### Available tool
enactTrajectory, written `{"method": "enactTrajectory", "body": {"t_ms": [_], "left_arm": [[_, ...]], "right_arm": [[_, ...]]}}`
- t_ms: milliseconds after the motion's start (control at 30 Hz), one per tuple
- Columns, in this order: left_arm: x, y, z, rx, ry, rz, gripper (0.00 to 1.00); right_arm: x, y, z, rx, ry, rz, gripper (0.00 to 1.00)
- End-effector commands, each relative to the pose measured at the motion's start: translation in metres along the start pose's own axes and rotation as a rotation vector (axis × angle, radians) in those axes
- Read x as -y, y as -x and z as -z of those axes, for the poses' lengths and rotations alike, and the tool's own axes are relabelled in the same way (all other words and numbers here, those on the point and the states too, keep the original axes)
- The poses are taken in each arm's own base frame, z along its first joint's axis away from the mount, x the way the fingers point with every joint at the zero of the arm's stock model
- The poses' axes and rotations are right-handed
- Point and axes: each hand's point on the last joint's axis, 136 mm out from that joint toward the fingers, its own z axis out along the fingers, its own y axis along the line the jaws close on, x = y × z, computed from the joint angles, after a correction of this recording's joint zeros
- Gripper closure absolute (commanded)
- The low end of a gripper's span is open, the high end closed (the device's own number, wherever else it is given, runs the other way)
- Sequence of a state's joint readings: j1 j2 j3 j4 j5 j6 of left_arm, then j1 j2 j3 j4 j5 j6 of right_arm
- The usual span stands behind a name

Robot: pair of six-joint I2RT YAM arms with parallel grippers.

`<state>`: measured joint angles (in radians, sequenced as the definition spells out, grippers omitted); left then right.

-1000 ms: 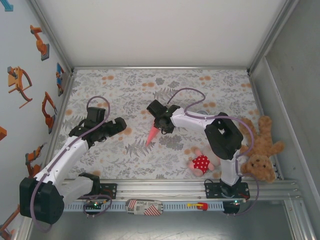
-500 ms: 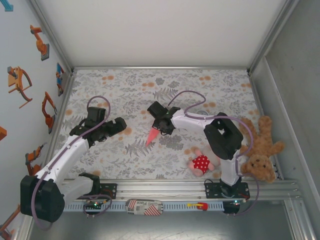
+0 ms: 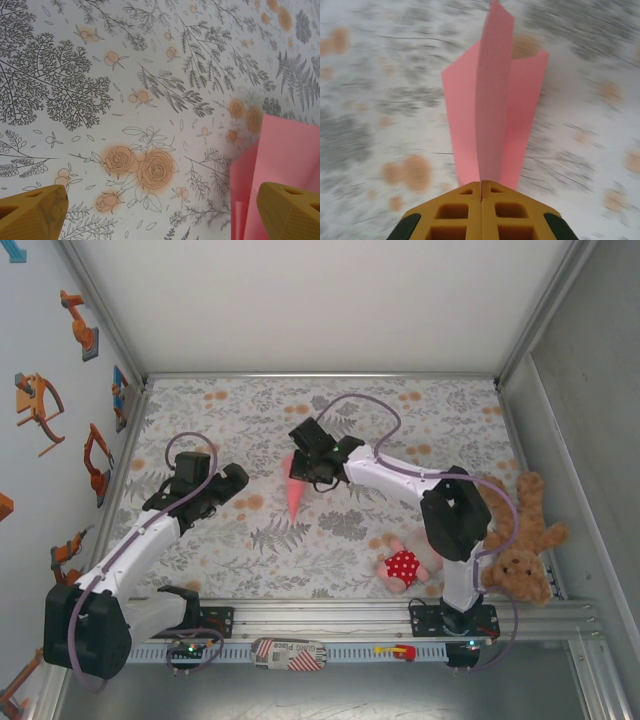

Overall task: Fold a paper plane with a square sheet of paper (pick it up from the middle)
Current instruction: Move the paper plane to the top-center of the table.

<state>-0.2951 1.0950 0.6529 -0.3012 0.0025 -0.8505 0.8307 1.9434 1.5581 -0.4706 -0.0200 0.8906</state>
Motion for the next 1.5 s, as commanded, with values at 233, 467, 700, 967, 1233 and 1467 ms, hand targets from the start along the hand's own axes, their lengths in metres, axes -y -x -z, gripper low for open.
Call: {"method": "enactTrajectory", "body": {"t_ms": [233, 467, 700, 967, 1233, 1467], "left_arm": [[-0.007, 0.016, -0.005, 0.073, 0.005, 0.096, 0.04], [0.0, 0.005, -0.019, 0.021, -0.049, 0.081, 0.03], [0.02, -0.006, -0.034, -0.054, -0.152, 0.051, 0.0], [0.046, -0.026, -0.049, -0.161, -0.25, -0.004, 0.14], [0.052, -0.057, -0.066, -0.254, -0.25, 0.003, 0.27], [0.073, -0.073, -0.08, -0.326, -0.321, 0.019, 0.46]], "right_arm": [[-0.042, 0.0, -0.022, -0.123, 0.381, 0.124, 1.0], [-0.032, -0.013, -0.032, -0.191, 0.465, 0.055, 1.0], [-0.001, -0.02, -0.044, -0.222, 0.422, 0.011, 1.0], [0.028, -0.024, -0.053, -0.231, 0.356, -0.025, 1.0], [0.046, -0.025, -0.058, -0.226, 0.302, -0.042, 0.97], [0.053, -0.026, -0.059, -0.222, 0.281, -0.043, 0.97]]}}
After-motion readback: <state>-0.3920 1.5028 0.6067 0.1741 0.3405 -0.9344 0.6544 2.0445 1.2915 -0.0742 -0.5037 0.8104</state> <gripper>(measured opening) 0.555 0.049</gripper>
